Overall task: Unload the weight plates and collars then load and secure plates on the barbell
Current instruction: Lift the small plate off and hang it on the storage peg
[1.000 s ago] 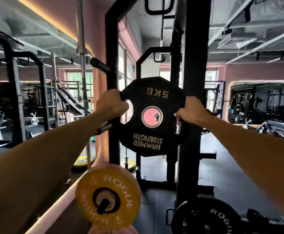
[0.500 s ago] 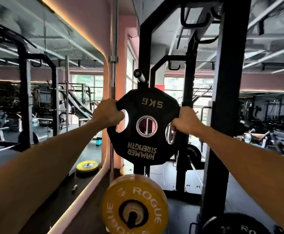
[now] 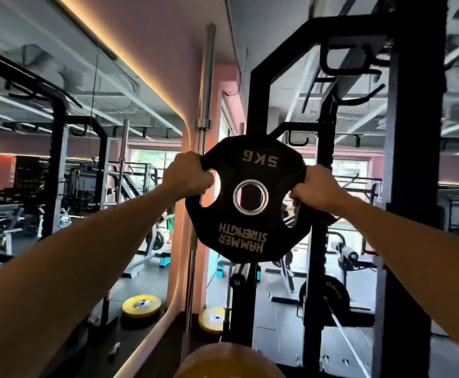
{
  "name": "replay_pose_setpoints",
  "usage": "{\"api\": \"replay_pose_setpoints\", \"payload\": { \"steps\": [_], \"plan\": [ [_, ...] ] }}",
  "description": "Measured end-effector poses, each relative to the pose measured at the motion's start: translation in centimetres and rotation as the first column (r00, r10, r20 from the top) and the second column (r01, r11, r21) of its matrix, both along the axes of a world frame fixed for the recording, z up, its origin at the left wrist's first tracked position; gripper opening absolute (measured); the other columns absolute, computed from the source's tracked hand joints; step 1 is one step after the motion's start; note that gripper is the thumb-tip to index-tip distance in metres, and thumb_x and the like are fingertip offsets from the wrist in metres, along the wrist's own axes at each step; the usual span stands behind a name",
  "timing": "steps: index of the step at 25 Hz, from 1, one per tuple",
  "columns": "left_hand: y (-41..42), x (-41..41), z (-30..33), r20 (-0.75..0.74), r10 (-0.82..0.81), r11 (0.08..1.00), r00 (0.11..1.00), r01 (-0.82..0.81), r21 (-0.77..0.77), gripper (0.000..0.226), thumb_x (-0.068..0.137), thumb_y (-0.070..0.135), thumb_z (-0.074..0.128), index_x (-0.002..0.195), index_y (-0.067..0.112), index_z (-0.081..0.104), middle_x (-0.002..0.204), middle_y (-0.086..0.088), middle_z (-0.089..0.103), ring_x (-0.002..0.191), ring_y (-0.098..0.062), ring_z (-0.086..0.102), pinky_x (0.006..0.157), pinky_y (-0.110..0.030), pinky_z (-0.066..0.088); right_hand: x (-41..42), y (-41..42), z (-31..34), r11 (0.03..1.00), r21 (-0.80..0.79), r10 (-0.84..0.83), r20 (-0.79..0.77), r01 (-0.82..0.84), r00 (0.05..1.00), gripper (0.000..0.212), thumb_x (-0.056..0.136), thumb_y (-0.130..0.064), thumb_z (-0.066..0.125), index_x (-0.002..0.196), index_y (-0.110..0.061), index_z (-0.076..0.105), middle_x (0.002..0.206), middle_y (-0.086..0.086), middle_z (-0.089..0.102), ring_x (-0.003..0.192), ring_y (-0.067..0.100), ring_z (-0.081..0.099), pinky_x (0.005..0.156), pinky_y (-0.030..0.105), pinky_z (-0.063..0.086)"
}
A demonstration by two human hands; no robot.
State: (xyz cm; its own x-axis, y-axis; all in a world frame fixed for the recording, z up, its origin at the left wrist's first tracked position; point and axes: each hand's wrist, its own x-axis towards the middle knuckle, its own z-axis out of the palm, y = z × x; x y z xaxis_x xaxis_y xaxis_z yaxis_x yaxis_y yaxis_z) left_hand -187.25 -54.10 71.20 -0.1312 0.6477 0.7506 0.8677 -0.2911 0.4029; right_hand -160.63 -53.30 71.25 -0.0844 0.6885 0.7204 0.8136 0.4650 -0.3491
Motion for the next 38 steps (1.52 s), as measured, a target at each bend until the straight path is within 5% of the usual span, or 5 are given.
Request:
{"api": "replay_pose_setpoints", "payload": {
  "steps": [4,20,25,32,38],
  "plan": [
    [3.0,-0.6,3.5,-0.009,-0.029,0.998,1.000,0.030,0.058,0.028,0.055,0.026,0.056,0.070,0.004,0.066,0.063,-0.007,0.061,0.066,-0.030,0.063,0.052,-0.025,0.041,-0.8,2.3,3.3,0.999,0.037,0.000,0.000,0.000,1.000,0.019,0.065,0.001,0.066,0.050,-0.011,0.068,0.066,0.016,0.071,0.071,0.031,0.070,0.072,0.041,0.058],
    [17.7,-1.7,12.3,0.037,-0.161,0.976,0.986,0.153,0.157,0.022,0.054,0.019,0.062,0.067,0.002,0.065,0.070,-0.013,0.069,0.065,-0.029,0.068,0.058,-0.034,0.058,-2.4,14.2,11.5,0.981,0.150,-0.114,-0.084,0.126,0.990,0.012,0.068,-0.001,0.065,0.062,-0.005,0.073,0.063,0.011,0.069,0.053,0.013,0.061,0.041,0.013,0.044],
    [21.7,-1.4,12.6,0.026,-0.180,0.969,0.983,0.173,0.175,0.021,0.049,0.021,0.056,0.062,0.005,0.063,0.067,-0.011,0.068,0.067,-0.032,0.069,0.069,-0.040,0.061,-1.8,18.3,11.2,0.987,0.123,-0.085,-0.126,0.101,0.988,0.008,0.059,0.002,0.064,0.056,-0.001,0.071,0.060,0.017,0.069,0.059,0.028,0.068,0.052,0.029,0.054],
    [29.5,-0.5,12.1,-0.003,-0.135,0.977,0.991,0.134,0.168,0.011,0.074,0.018,0.060,0.066,0.010,0.060,0.067,-0.006,0.063,0.064,-0.023,0.060,0.051,-0.024,0.036,-1.2,25.4,10.9,0.994,0.093,-0.037,-0.169,0.053,0.985,0.013,0.067,0.007,0.057,0.060,0.002,0.067,0.058,0.016,0.068,0.049,0.021,0.064,0.048,0.019,0.047],
    [36.0,0.4,11.5,0.030,-0.176,0.969,0.984,0.168,0.182,0.010,0.074,0.017,0.058,0.067,0.009,0.059,0.070,-0.010,0.065,0.068,-0.029,0.063,0.061,-0.030,0.045,-0.6,31.7,10.4,0.992,0.088,-0.073,-0.136,0.085,0.988,0.018,0.067,0.001,0.057,0.053,-0.004,0.068,0.049,0.003,0.066,0.048,0.007,0.061,0.053,0.019,0.045]
  ]
}}
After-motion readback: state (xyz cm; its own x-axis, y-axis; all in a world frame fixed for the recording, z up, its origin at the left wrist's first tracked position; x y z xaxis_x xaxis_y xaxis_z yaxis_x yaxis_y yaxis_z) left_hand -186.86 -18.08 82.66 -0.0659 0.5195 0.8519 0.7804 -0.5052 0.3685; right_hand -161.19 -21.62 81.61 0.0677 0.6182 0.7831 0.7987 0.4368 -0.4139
